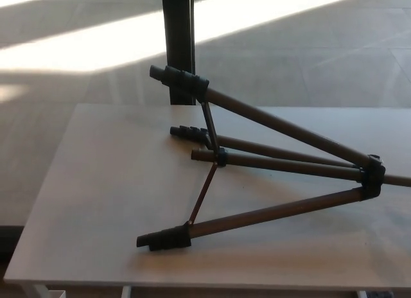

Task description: Use both hands of the robot to pick up the tripod lying in the middle of the desk and make it stand upright on the desk

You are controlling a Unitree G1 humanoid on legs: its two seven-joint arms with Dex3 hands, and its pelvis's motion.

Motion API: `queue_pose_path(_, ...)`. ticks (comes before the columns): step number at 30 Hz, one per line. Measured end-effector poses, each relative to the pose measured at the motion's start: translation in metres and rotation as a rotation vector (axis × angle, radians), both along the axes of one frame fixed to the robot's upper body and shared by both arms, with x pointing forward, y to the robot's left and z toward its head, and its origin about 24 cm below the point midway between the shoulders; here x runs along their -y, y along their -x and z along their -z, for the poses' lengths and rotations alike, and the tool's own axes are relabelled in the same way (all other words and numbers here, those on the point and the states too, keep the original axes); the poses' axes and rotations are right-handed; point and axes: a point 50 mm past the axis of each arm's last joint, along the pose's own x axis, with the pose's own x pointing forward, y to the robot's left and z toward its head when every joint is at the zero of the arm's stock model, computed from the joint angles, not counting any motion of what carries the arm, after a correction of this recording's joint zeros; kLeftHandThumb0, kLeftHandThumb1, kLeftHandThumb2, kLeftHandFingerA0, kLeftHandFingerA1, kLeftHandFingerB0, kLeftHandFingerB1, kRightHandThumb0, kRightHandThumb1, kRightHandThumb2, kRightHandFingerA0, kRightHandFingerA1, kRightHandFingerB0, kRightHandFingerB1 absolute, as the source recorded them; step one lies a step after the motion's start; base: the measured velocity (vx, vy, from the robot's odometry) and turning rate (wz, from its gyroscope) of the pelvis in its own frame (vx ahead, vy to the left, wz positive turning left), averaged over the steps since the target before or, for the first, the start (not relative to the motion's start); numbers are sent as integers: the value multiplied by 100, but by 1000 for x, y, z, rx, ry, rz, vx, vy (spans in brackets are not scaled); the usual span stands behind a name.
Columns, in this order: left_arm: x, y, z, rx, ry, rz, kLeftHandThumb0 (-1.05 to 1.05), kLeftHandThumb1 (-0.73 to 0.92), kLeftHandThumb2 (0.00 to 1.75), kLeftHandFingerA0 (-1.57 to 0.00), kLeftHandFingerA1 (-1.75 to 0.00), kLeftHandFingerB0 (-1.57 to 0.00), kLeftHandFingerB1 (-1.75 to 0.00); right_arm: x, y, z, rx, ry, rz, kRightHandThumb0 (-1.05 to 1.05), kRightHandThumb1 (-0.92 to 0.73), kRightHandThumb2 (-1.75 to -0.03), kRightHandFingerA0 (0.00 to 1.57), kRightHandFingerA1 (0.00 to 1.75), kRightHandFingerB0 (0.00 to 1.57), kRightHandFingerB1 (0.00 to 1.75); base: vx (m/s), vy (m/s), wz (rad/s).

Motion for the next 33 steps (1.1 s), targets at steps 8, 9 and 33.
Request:
queue_pose_path(8, 73, -35, -74, 246, -127, 262, -55, 71, 61, -71, -59, -60, -51, -52, -14, -30, 105, -21, -218, -75, -64, -59, 65, 69, 67, 51, 0, 0, 0)
queue_pose_path(9, 82, -37, -83, 273, -142, 295, -55, 71, 61, -71, -59, -60, -51, -58, -14, -32, 112, -25, -245, -75, -64, -59, 65, 69, 67, 51, 0, 0, 0)
queue_pose_path(33, 237, -81, -156, 286, -611, 750, -64, 61, 59, -60, -59, -59, -44, -101, -7, -19, -80, -160, -439, -80, -65, -60, 68, 71, 63, 52, 0, 0, 0)
